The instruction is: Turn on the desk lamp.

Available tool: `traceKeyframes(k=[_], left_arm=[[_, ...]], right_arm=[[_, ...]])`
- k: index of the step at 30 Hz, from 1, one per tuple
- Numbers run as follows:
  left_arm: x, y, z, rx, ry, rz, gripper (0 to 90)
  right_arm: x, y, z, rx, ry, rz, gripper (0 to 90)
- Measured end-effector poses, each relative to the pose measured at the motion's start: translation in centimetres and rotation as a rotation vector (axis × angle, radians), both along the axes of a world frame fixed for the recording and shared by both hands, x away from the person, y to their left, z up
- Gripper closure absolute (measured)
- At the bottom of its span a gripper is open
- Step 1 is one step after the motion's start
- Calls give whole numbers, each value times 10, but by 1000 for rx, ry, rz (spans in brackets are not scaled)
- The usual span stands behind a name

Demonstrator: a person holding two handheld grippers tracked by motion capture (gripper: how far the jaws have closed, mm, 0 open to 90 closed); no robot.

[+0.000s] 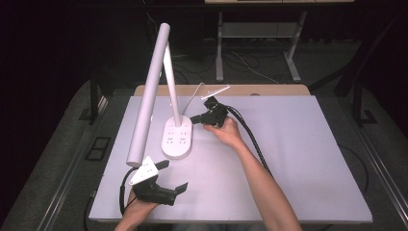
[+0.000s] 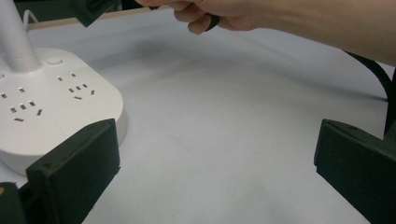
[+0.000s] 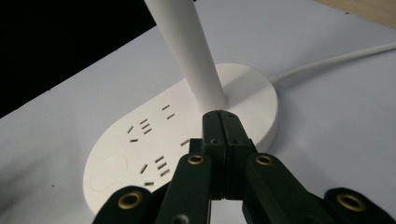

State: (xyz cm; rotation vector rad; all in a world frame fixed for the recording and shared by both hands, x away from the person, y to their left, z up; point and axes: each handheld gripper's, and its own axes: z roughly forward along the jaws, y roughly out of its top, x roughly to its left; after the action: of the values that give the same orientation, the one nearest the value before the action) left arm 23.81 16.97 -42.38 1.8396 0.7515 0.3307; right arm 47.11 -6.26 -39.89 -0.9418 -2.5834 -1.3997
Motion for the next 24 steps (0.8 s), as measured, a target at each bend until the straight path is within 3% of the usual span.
traceKeyframes(k=[12, 23, 24], left_arm=[[0, 0, 0, 2, -2, 1, 0], [-1, -2, 0, 4, -2, -8, 0], [-1, -2, 0, 6, -2, -11, 0]], right_arm=[[-29, -39, 32, -5, -54, -3, 896], [-56, -76, 46, -6, -68, -25, 893], [-58, -78, 47, 0, -62, -33, 850]])
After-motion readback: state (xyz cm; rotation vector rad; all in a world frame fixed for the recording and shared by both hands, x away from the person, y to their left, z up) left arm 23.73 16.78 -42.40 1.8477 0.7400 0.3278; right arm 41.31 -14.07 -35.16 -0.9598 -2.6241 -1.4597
